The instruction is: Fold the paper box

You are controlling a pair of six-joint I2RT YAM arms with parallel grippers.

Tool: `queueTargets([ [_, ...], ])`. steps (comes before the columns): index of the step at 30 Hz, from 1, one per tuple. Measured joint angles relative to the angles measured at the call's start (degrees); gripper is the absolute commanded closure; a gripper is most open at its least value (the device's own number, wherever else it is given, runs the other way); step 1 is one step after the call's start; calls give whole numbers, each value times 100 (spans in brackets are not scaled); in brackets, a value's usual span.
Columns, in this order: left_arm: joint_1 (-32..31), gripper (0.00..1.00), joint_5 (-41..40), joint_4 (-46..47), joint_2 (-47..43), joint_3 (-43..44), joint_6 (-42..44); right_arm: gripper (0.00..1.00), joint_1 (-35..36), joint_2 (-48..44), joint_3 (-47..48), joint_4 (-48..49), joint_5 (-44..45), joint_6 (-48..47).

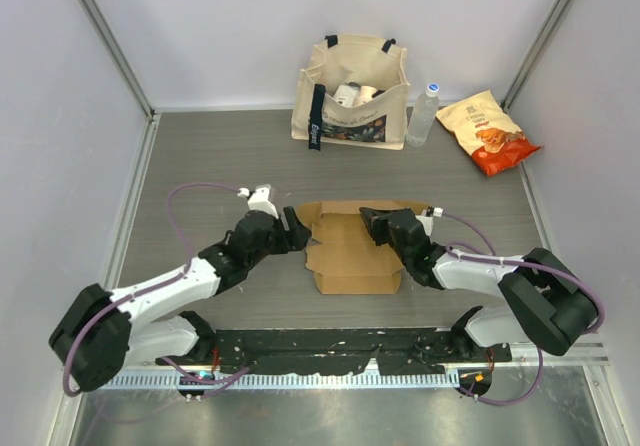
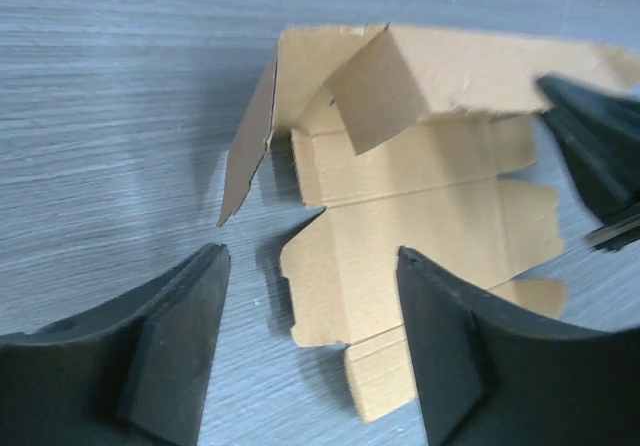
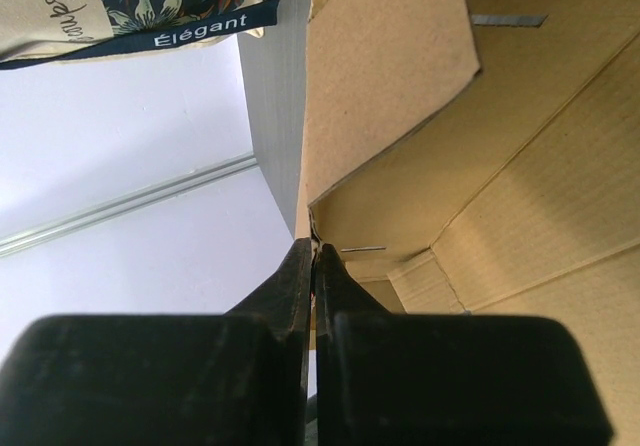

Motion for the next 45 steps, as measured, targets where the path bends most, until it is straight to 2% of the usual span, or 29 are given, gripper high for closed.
queueTargets([
  [3,28,27,-308,-271,-474,101,157,99,-4,13,-4,37,4,17],
  [6,70,29,-623,-597,-466,332,273,99,-4,24,-4,48,4,24],
  [10,109,30,-815,-758,-181,505,439,99,-4,22,-4,61,4,28],
  [15,114,41,-951,-925,535,796,636,99,-7,22,-4,66,2,37],
  [19,127,57,-1049,-992,992,1115,717,99,-7,22,-7,85,0,-9],
  [20,129,68,-1049,-981,1058,1176,732,99,-7,22,-9,94,-2,-42],
  [21,129,76,-1045,-970,1099,1211,761,99,-7,22,-15,105,-4,-79],
  [22,127,95,-999,-929,1141,1241,787,99,-7,22,-31,144,-7,-138],
  [23,129,100,-944,-890,1174,1261,798,99,-4,22,-50,179,-9,-186],
  [28,127,100,-551,-474,1209,1180,754,99,-4,61,-195,562,-20,-428],
  [31,127,100,-485,-205,1180,992,680,99,-26,319,-361,1287,-35,-660],
  [35,142,100,-540,-175,1137,984,673,99,-22,695,-341,1891,-79,-872],
  [45,369,100,-330,33,1134,1224,828,99,-28,1010,-149,2662,92,-1268],
])
